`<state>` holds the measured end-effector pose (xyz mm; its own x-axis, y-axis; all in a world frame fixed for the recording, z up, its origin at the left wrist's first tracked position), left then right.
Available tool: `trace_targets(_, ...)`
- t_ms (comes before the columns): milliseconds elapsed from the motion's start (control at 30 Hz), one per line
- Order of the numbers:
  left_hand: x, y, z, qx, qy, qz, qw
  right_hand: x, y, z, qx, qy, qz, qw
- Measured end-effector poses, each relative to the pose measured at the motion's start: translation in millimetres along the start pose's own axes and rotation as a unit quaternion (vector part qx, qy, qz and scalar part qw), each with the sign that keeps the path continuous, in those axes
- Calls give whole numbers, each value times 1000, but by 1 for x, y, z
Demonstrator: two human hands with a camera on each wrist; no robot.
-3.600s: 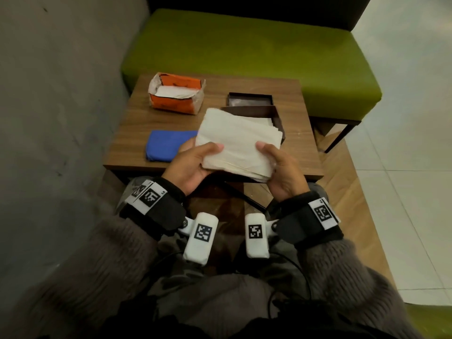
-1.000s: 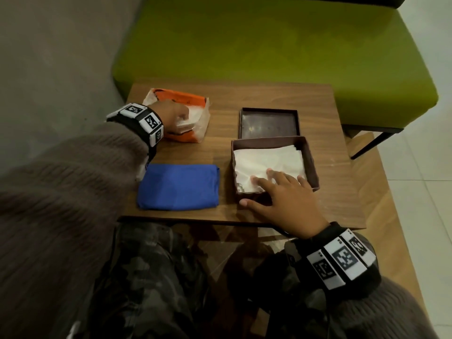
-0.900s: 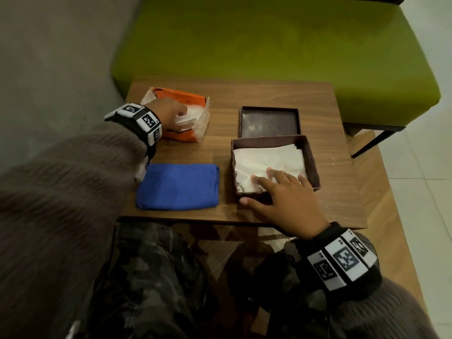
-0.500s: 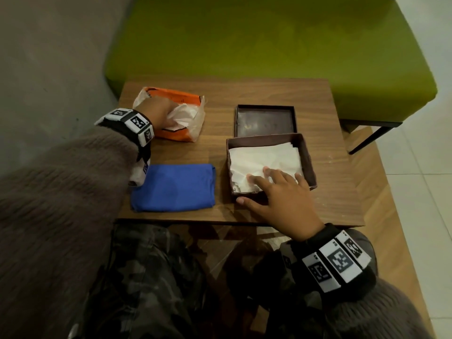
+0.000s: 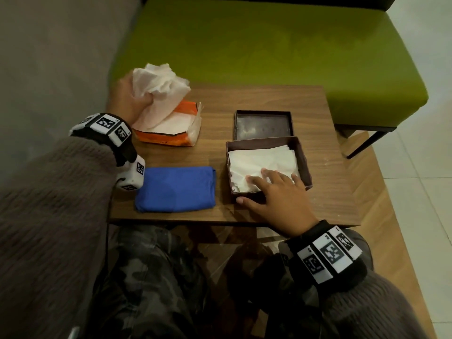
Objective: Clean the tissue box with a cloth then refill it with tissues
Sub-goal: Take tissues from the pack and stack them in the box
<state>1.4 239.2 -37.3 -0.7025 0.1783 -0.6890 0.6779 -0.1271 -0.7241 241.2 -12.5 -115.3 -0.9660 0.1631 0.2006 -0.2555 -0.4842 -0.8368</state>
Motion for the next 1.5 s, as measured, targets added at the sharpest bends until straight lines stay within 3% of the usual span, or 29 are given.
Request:
trace_targets(100,1,-34,15,-103,-23,79,991,1,-2,0,-5,-1,-2,1000)
trace_targets(167,5,-44,26,-127,-35,175,976,2,-5,1,-12,-5,-24,1000)
trace_targets(267,10,-25,47,-63,-59,376,923,10,-21,11,-65,-43,-118,990)
trace_targets(367,-8,17,87,52,-97,485,868,30,-37,30,-100,-116,-285,946)
trace_targets(500,-36,68,150,182,-130,519,825,44,-34,33,-58,-124,-514,847)
trace_targets(567,-50,85,176,229,-135,515,815,45,-22,33,-8,-113,-630,769)
trace_targets(633,-63,94,195,247,-128,510,814,52,-11,40,49,-136,-735,662)
trace_targets(667,-69,96,203,247,-126,514,812,55,-6,45,67,-148,-765,623)
trace_targets(733,-77,100,215,238,-115,499,825,56,6,52,80,-154,-799,576)
trace_targets(767,-79,100,219,224,-105,469,848,55,12,54,81,-150,-809,562)
trace_targets(867,-84,90,230,137,-51,377,914,46,24,58,63,-137,-830,536)
trace_targets(933,-86,82,236,80,-26,344,935,40,26,61,53,-144,-837,525)
trace_targets(1033,-90,82,243,69,-4,285,956,36,27,67,41,-159,-835,525)
trace_targets(1167,-94,87,249,104,-17,296,949,34,26,72,20,-176,-832,526)
trace_targets(1267,-98,92,250,142,-15,245,959,35,24,75,14,-178,-827,534)
trace_targets(1500,-94,96,248,149,-41,287,946,37,24,76,14,-175,-826,536)
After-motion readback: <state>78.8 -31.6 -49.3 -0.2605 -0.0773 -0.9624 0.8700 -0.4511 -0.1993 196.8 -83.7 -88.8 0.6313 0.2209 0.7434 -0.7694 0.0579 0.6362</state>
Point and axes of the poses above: each hand's wrist, its own z-axis away from the middle knuckle, its own y-axis out of the palm, x = y × z, the point moved 9 cm from there along -z, towards the middle knuckle, and after that the axes turned 10 degrees about x, right-handed, at the moved point
